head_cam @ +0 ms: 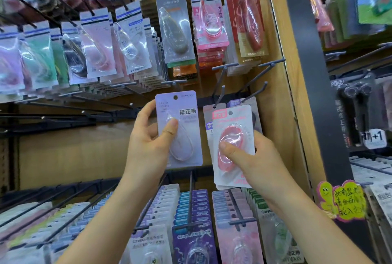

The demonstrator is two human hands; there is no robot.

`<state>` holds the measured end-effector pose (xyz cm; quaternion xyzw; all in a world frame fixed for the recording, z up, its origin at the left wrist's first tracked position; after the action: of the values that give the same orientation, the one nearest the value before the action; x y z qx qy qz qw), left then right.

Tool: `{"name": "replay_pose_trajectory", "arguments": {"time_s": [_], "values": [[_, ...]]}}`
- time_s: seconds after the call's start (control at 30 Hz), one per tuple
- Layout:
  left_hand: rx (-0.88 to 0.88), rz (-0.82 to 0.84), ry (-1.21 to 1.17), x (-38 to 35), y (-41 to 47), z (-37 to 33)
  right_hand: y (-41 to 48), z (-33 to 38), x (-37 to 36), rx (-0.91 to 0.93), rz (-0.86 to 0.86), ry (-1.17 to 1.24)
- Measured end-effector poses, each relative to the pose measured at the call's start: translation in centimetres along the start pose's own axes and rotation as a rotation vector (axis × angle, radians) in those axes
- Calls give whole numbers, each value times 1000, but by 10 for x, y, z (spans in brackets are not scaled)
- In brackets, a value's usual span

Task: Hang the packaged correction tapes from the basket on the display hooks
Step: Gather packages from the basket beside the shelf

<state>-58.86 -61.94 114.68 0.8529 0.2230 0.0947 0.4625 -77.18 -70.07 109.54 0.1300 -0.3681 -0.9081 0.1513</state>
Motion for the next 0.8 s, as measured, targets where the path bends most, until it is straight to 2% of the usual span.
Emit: {"name": "replay_pose_trajectory", "arguments": {"time_s": [0.17,0.33,0.53,0.8], "values": [[8,33,62,3,-2,-3,0,3,-3,-8,29,35],[53,50,289,6,4,2,0,4,-6,-10,31,48],[178,213,469,-3,31,26,6,-3,0,-17,-15,26],[186,142,570,-18,92,106,36,-34,7,-172,-92,-13]]}}
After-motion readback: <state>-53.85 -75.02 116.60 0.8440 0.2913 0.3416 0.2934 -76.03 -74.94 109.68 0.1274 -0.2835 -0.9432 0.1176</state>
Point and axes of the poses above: each hand's wrist, its own y-axis towards the middle knuckle, its own x-axis out of the back of the hand, z = x × y, the point moved 9 cm from there along y, towards the middle knuckle, and after that the axes turned 4 degrees about y, right-handed, at the moved point
